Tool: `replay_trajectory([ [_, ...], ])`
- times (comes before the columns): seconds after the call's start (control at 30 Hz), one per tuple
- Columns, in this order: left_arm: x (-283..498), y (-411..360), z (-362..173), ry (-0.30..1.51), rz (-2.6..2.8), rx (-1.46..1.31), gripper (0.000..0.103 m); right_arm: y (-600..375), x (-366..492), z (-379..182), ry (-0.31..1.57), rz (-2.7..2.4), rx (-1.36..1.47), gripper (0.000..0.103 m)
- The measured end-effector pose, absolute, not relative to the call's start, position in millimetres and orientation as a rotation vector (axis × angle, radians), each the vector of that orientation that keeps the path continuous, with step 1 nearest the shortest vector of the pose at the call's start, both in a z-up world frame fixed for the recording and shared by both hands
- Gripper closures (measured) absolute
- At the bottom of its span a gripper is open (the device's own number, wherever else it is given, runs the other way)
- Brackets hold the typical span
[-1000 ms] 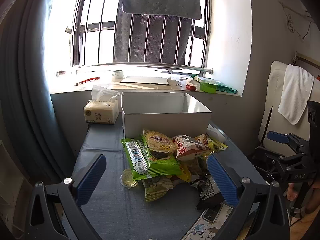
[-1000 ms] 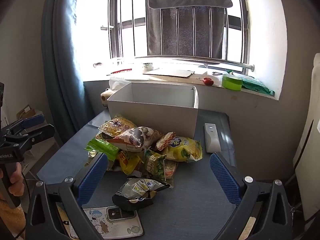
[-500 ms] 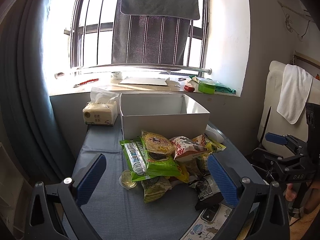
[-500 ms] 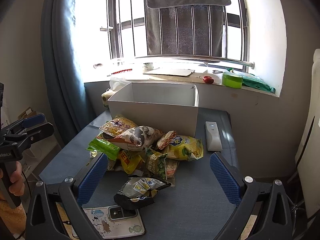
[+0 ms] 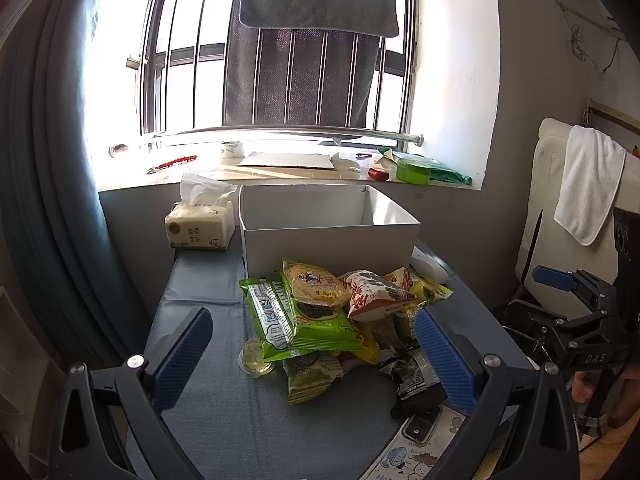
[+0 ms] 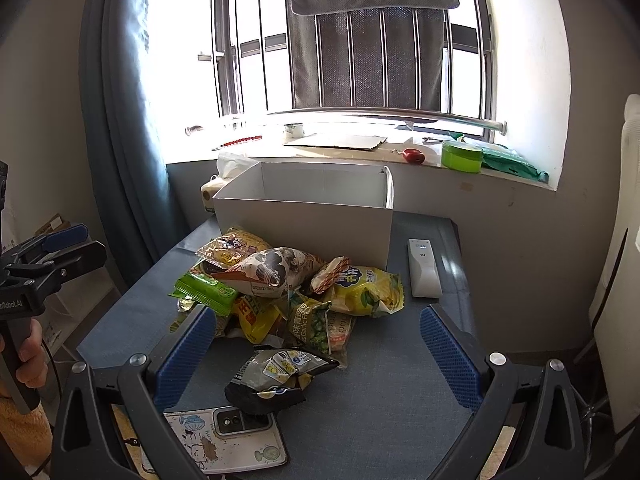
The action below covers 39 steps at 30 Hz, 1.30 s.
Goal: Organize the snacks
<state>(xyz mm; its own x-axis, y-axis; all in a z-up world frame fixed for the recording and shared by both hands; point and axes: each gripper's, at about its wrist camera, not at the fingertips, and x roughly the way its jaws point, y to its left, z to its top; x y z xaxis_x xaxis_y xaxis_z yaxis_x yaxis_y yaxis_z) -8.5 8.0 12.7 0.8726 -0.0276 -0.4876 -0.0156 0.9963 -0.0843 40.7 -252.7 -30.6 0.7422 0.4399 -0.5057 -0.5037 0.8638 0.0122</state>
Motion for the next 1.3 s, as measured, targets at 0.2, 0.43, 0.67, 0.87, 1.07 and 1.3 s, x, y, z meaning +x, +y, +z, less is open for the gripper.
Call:
replay_trajectory([
  [0.2,-8,8,12,0.514,-0.004,-0.088,0.000,-252,41,-33,0.532,0.523,-0.126,0.000],
  [0.43,-10,8,12,0.505,0.015,-0.072,0.000,-254,40,-33,0.528,0.524,-0.131,0.000],
  [0.67,-7,9,12,0.511,0.016,-0.080,0.000,-255,40,-35,0.535,0.521,-0.128,0.000],
  [0.87,-7,10,11,0.513,0.023,-0.083,0.000,-254,42,-39,0.551,0.533,-0.123,0.000],
  [1.07,-6,12,11,0.510,0.035,-0.088,0.000,-248,41,-43,0.567,0.563,-0.130,0.000],
  [1.3,-5,15,10,0.499,0.033,-0.077,0.000,-238,41,-51,0.591,0.570,-0.165,0.000],
])
